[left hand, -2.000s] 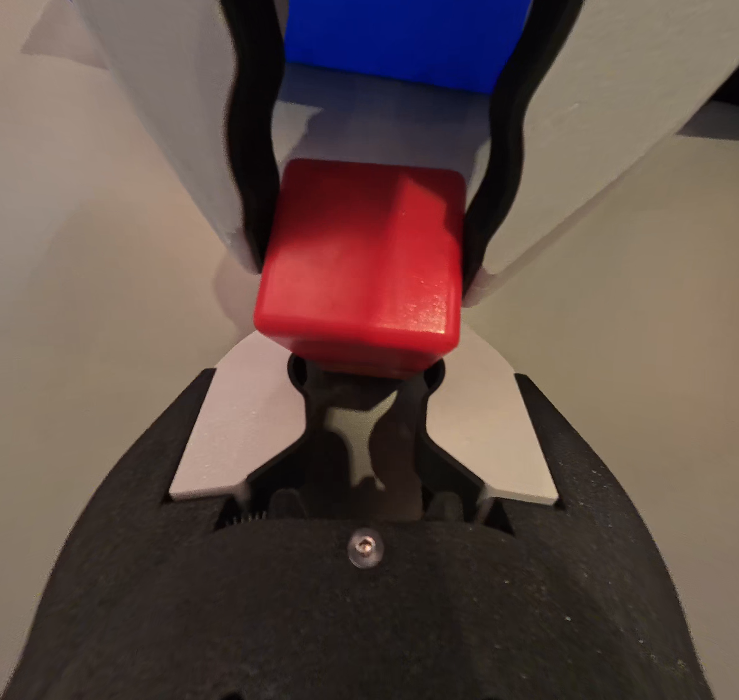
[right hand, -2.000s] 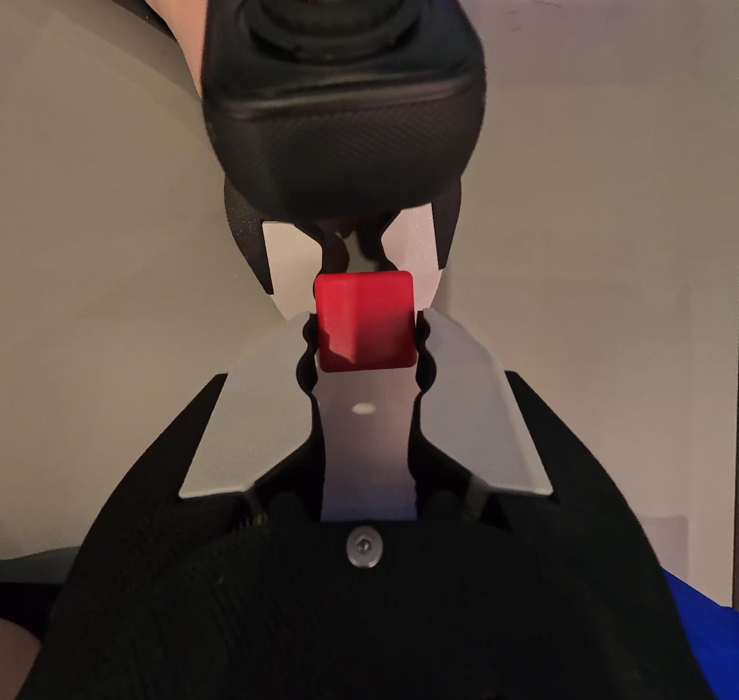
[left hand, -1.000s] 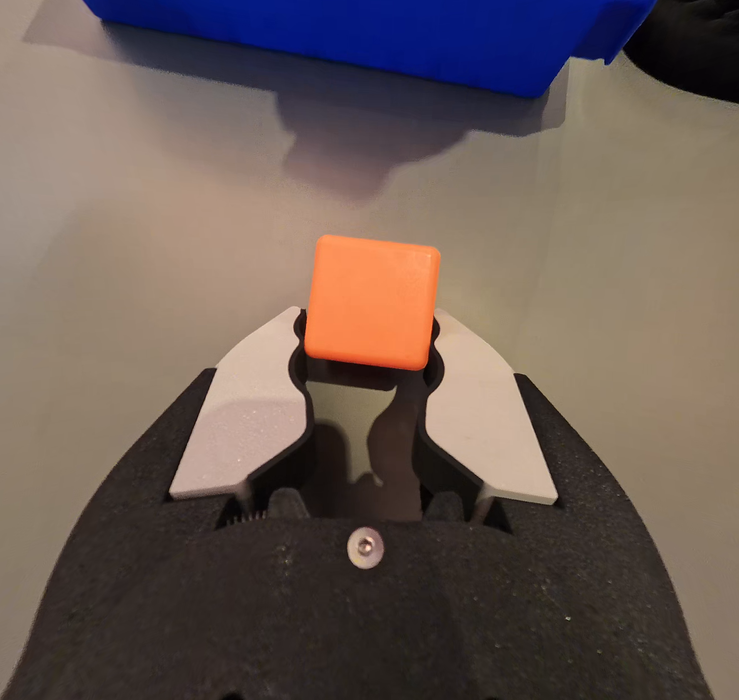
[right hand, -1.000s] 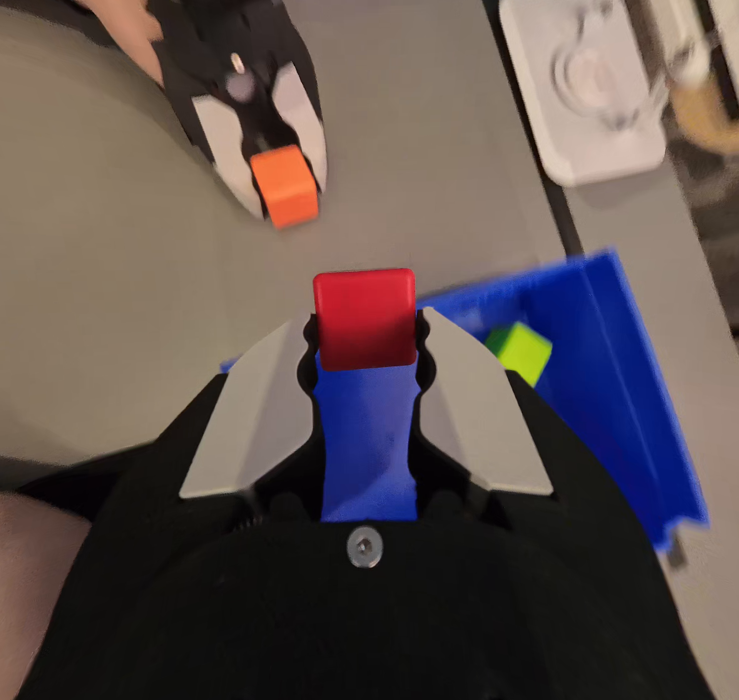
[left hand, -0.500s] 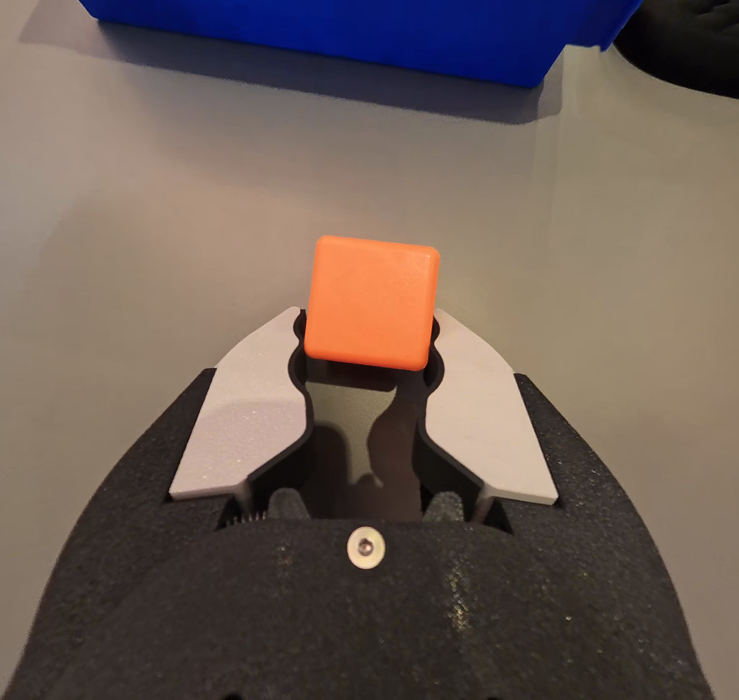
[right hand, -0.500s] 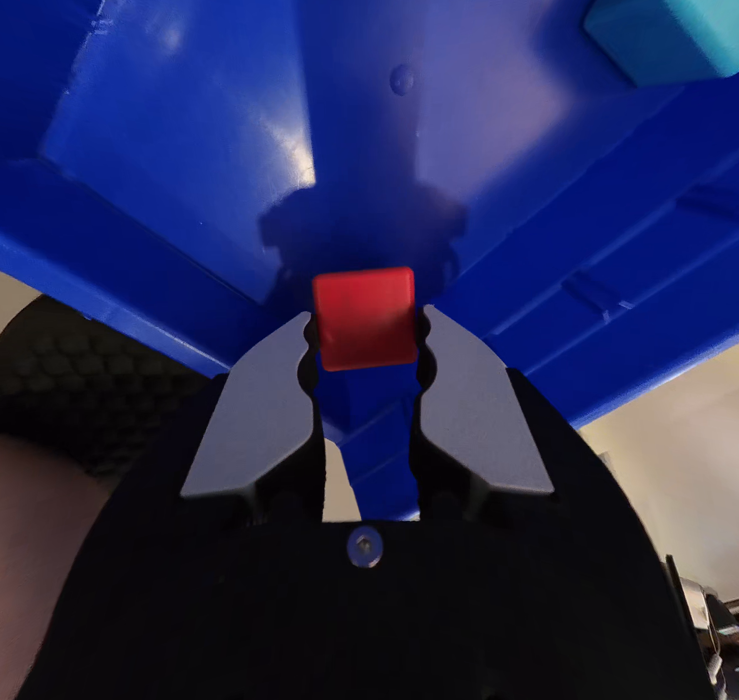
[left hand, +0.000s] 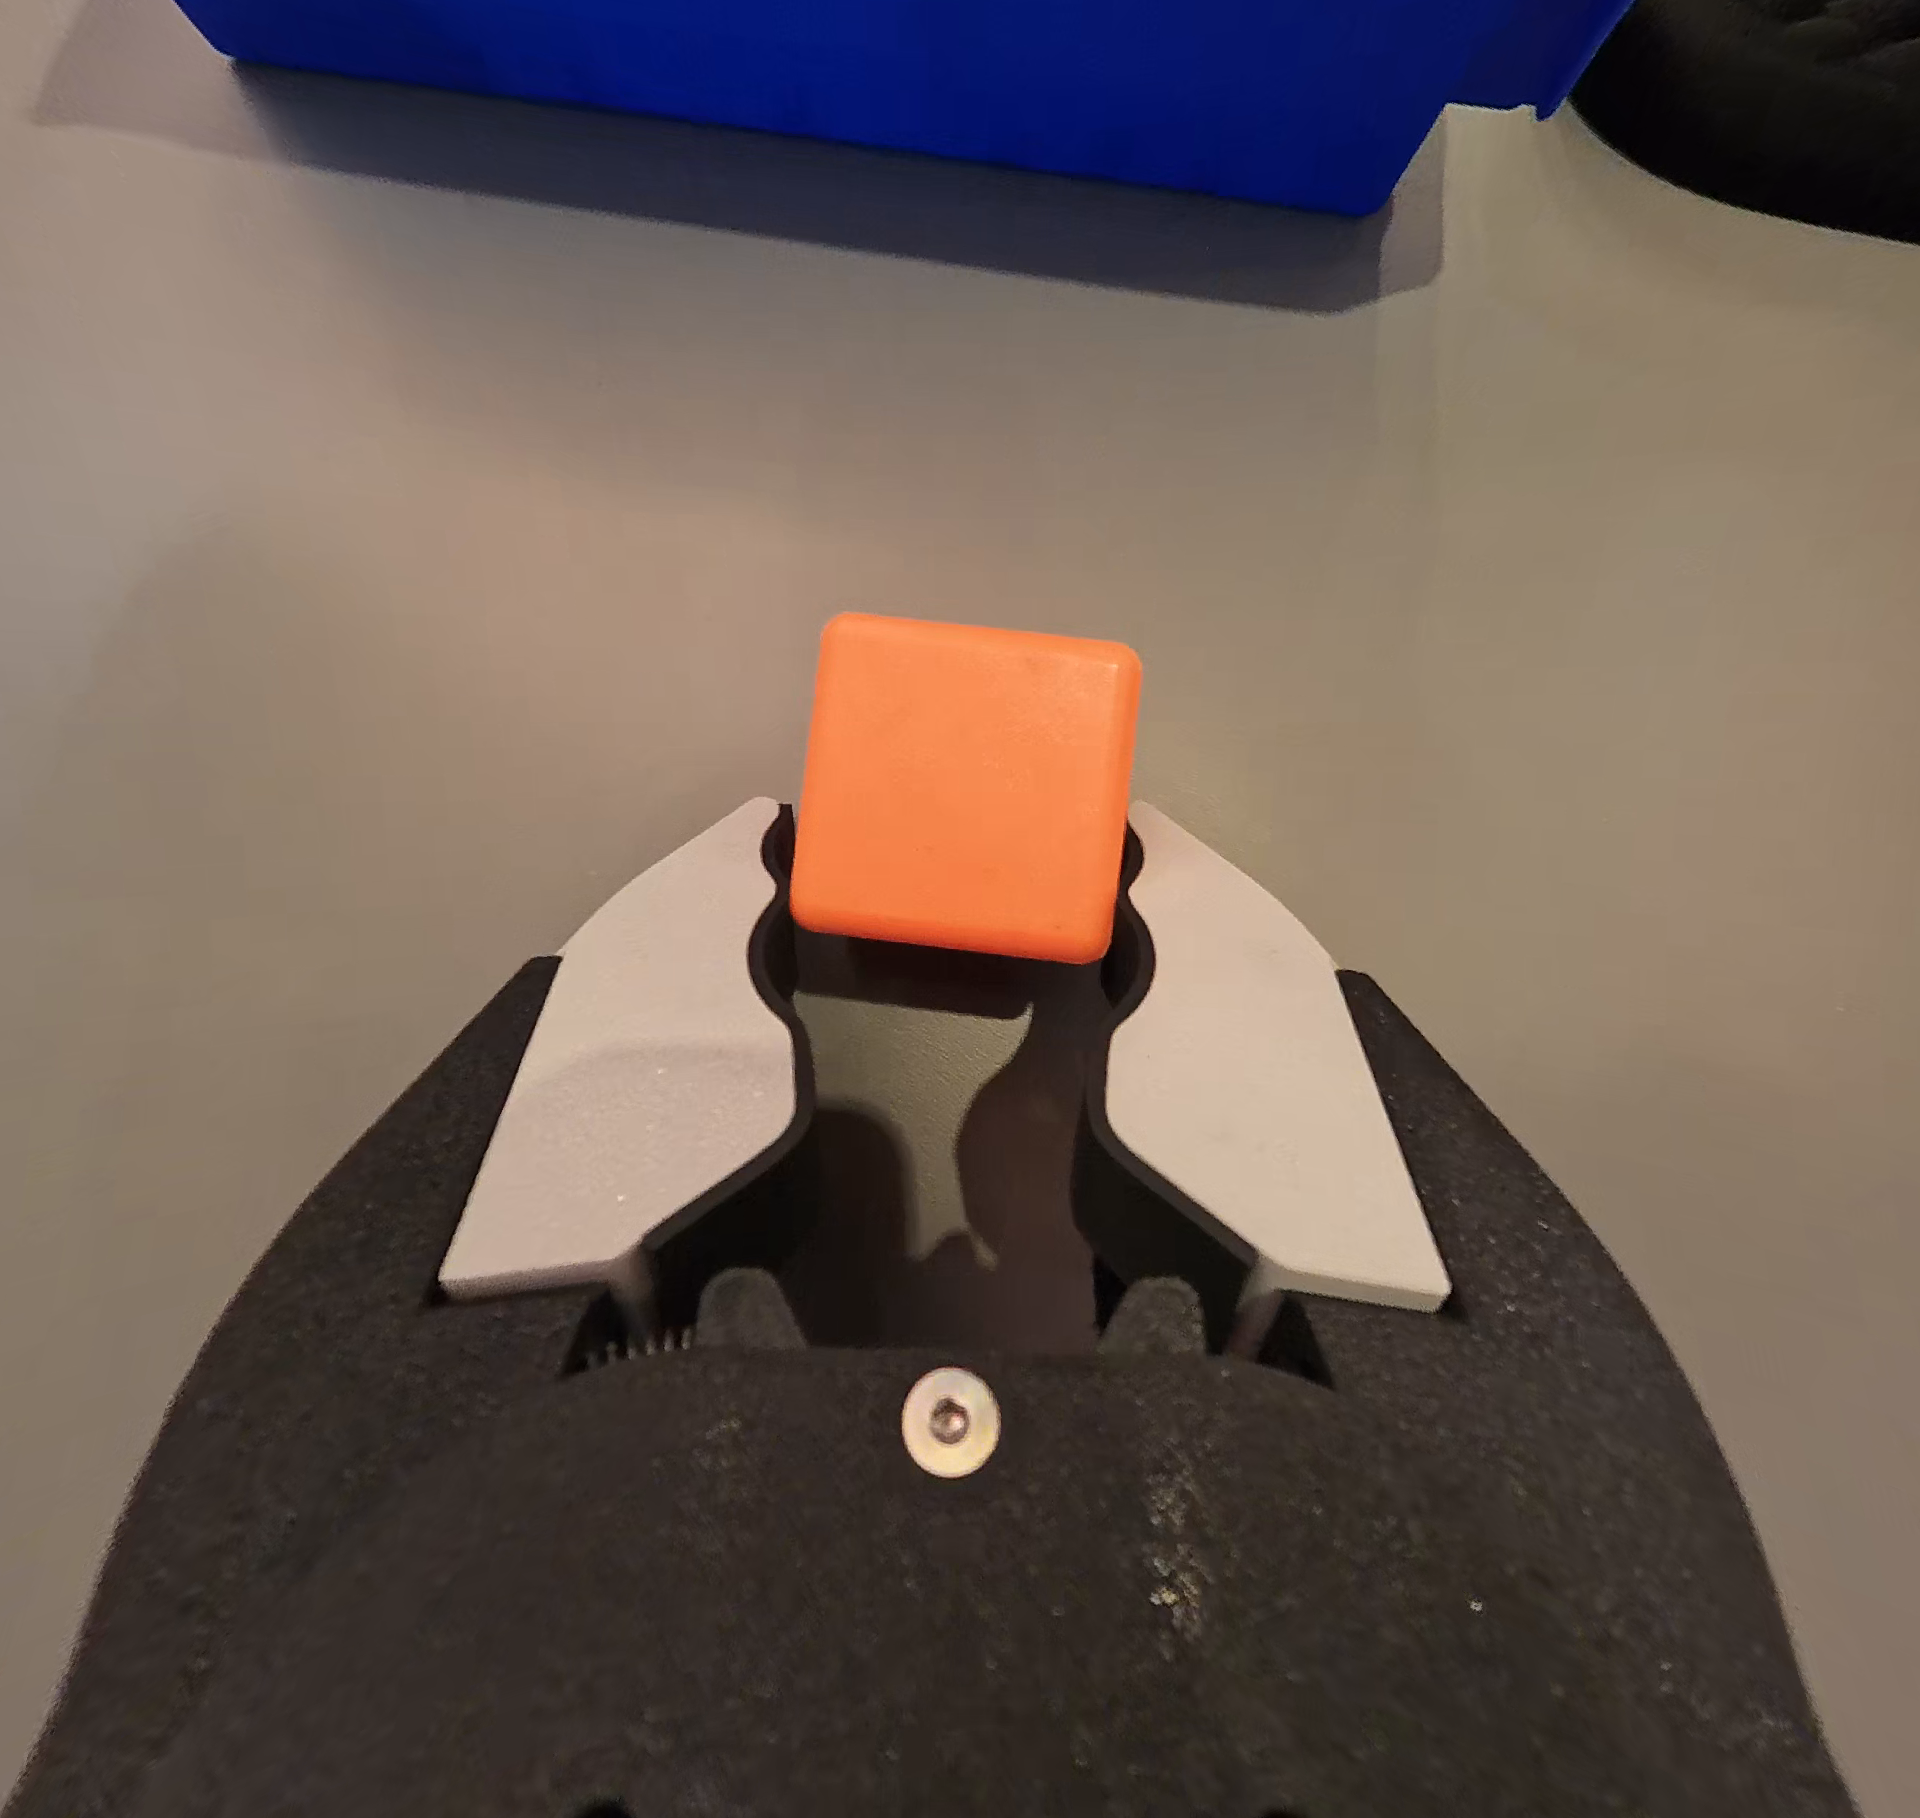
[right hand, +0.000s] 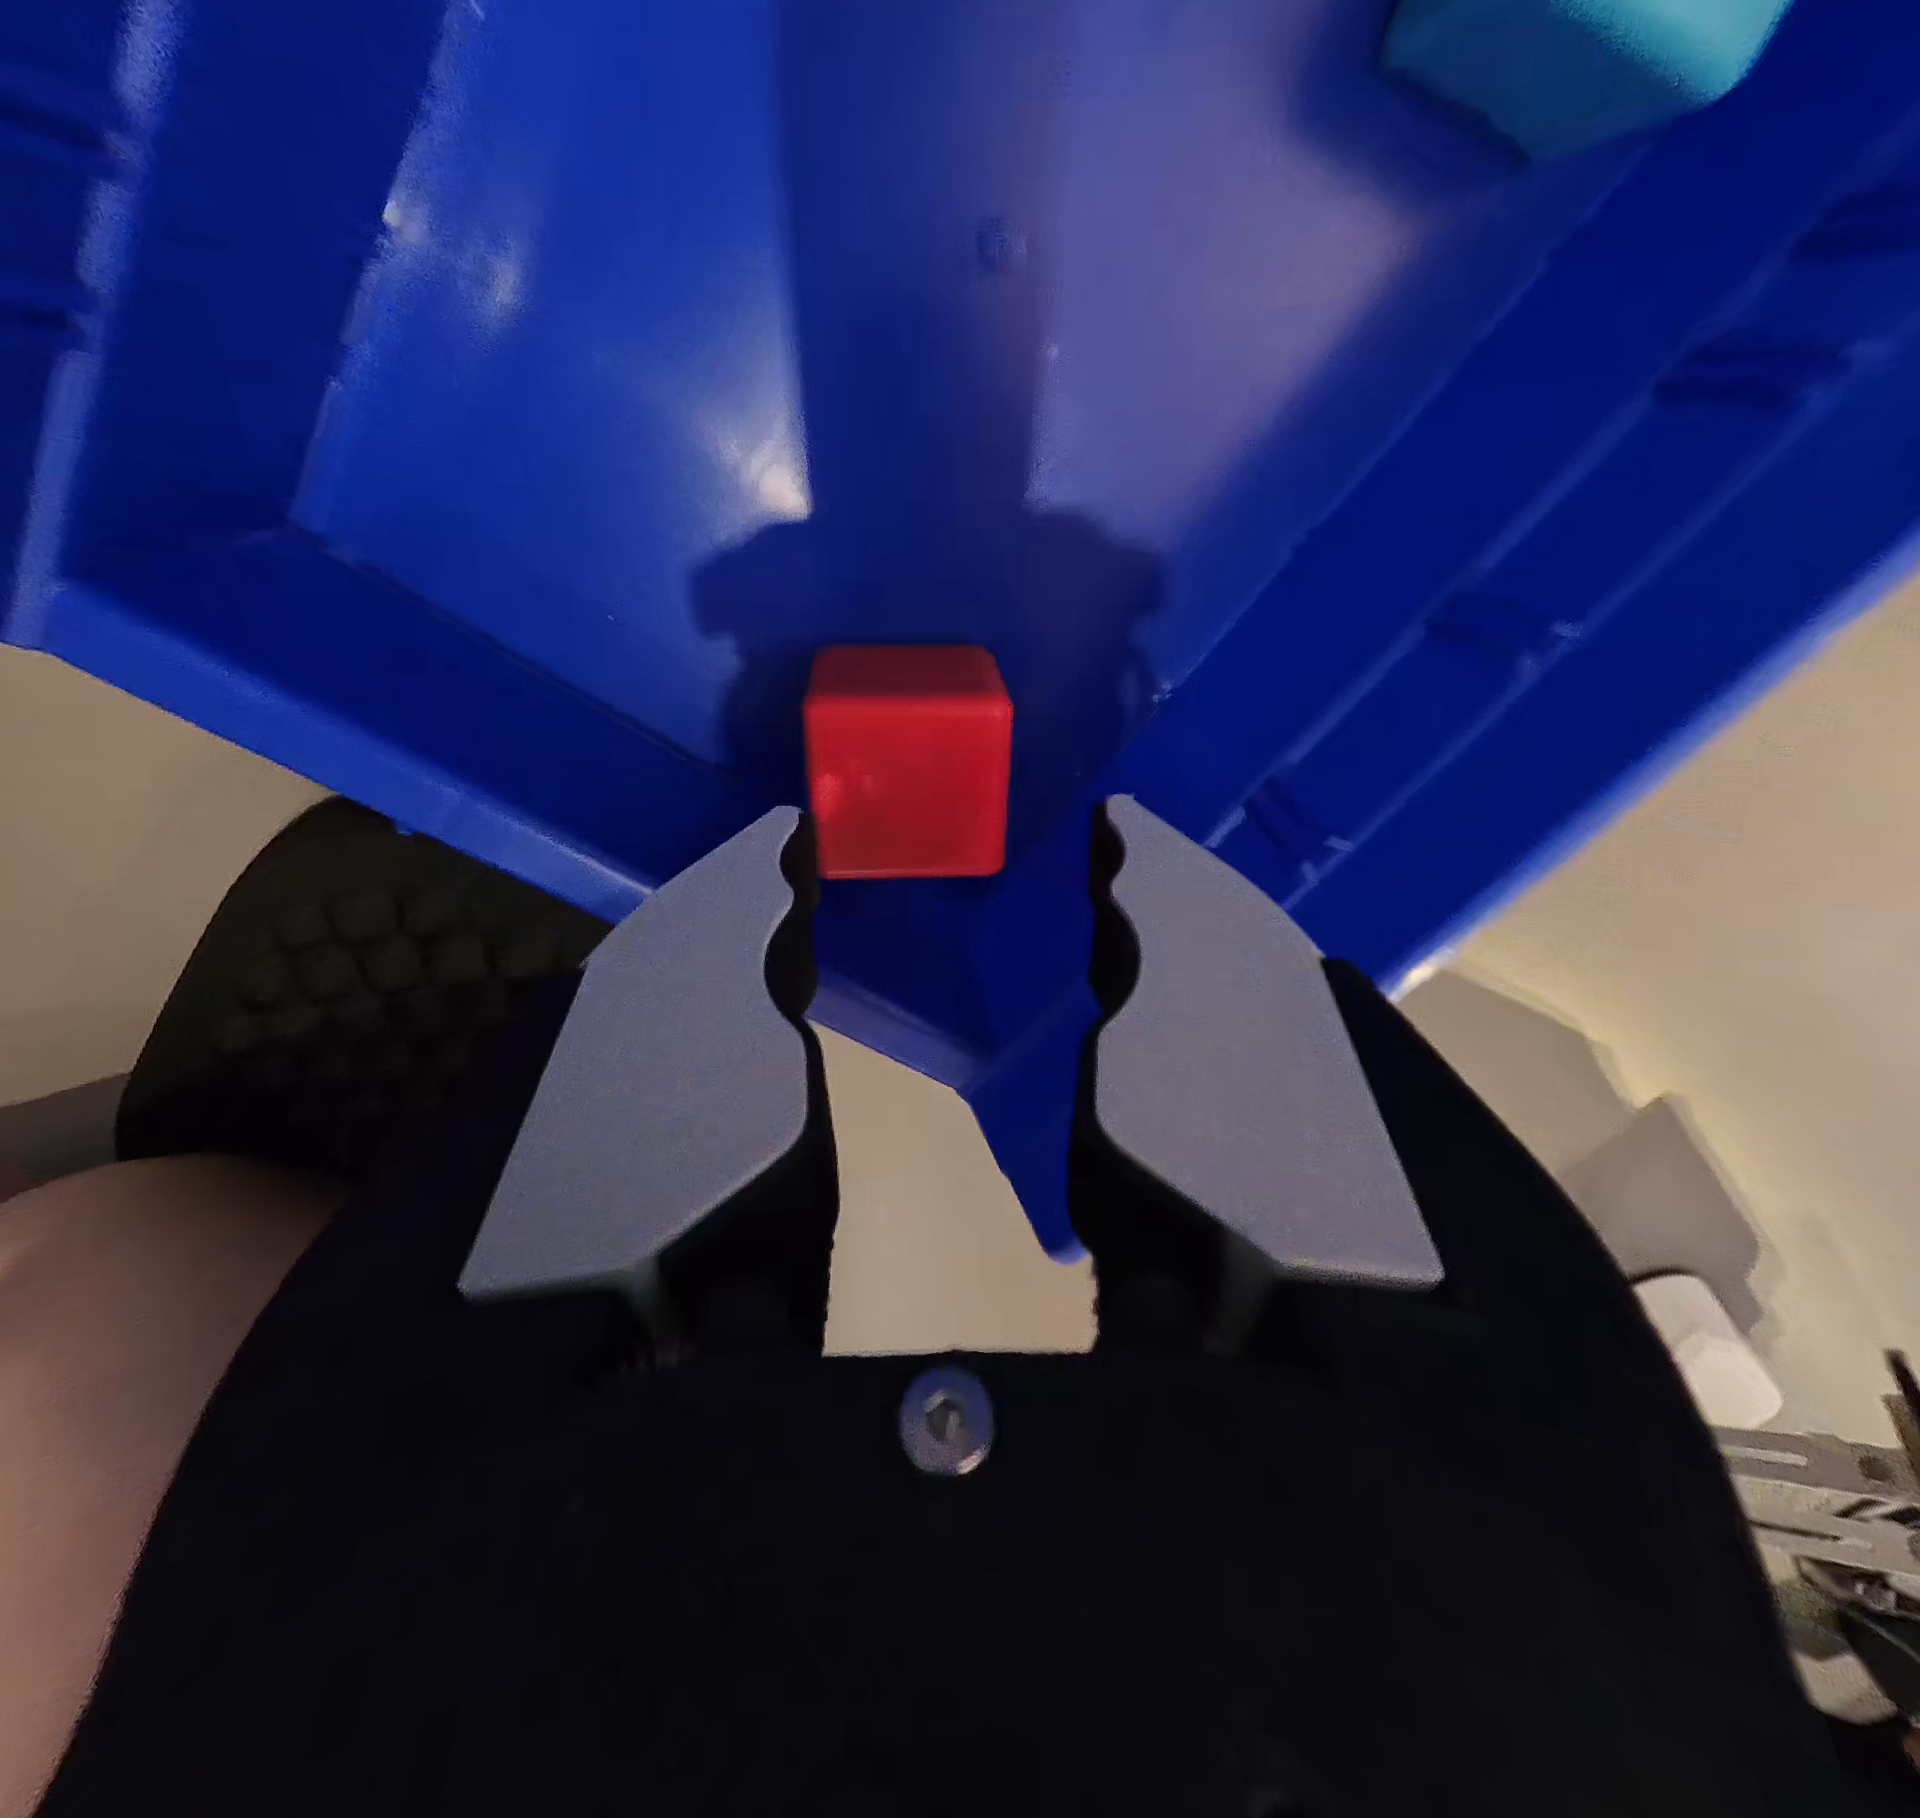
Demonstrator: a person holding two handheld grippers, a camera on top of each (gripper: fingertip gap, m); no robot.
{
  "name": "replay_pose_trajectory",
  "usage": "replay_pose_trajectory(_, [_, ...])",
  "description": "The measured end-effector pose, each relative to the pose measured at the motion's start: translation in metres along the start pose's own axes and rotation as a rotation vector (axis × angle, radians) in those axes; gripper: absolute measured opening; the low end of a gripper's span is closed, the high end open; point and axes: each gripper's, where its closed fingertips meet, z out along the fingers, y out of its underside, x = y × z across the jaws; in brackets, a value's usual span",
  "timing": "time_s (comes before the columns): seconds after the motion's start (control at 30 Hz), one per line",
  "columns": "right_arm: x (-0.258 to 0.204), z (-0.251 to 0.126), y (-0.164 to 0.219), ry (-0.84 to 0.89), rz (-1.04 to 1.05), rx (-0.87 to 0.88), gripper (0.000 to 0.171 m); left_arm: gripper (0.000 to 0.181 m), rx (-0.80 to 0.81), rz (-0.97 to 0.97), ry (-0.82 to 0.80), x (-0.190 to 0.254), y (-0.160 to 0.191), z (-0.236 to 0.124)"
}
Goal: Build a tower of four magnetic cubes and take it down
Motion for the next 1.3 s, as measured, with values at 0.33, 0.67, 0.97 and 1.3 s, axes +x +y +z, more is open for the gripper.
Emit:
replay_pose_trajectory(0.33, [-0.045, -0.076, -0.070, 0.047, -0.357, 0.494, 0.052, 0.081, -0.003, 0.037, -0.012, 0.005, -0.010, -0.019])
replay_pose_trajectory(0.67, [-0.163, -0.078, -0.153, -0.194, -0.776, 0.669, 0.056, 0.082, 0.021, 0.086, -0.087, -0.005, -0.040, -0.128])
replay_pose_trajectory(0.97, [-0.225, -0.005, -0.181, -0.251, -0.927, 0.438, 0.061, 0.081, 0.194, 0.093, -0.256, -0.025, -0.048, -0.244])
replay_pose_trajectory(1.3, [-0.230, 0.023, -0.183, -0.209, -0.957, 0.319, 0.048, 0.072, 0.308, 0.095, -0.376, -0.029, -0.042, -0.299])
